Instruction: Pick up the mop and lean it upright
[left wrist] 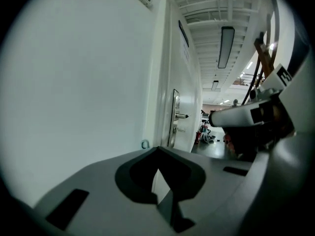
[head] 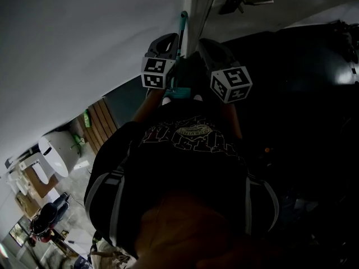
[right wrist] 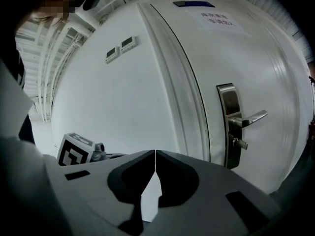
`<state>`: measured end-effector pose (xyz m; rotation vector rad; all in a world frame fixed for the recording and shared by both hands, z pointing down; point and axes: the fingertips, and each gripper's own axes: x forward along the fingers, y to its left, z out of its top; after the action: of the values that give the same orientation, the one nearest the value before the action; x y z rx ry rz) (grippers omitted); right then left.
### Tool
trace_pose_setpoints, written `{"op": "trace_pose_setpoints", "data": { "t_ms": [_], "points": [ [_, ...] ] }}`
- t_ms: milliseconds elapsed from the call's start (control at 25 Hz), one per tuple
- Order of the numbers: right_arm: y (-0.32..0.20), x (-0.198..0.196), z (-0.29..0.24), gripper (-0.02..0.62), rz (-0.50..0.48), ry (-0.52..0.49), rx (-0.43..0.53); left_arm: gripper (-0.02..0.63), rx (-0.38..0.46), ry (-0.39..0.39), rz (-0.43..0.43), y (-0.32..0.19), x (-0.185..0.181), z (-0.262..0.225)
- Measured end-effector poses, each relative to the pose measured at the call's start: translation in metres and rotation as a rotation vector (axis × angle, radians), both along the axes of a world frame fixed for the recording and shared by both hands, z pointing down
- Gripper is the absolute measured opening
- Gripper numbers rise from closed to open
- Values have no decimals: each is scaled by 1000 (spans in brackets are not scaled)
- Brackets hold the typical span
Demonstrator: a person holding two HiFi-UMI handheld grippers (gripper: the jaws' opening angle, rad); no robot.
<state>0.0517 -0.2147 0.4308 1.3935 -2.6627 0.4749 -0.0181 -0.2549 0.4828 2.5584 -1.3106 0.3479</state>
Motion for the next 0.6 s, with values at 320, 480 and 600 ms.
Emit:
{"op": "trace_pose_setpoints", "data": {
  "t_ms": [320, 480, 600],
  "points": [
    [9, -24, -3, 20, -68, -13, 10, 48, 16, 67, -58, 29, -17, -36],
    [16, -36, -6, 20, -106, -19, 11, 48, 12, 90, -80, 45, -28, -48],
    [22, -44, -7, 20, -131, -19, 10, 48, -2, 101, -85, 58, -33, -50]
  ]
}}
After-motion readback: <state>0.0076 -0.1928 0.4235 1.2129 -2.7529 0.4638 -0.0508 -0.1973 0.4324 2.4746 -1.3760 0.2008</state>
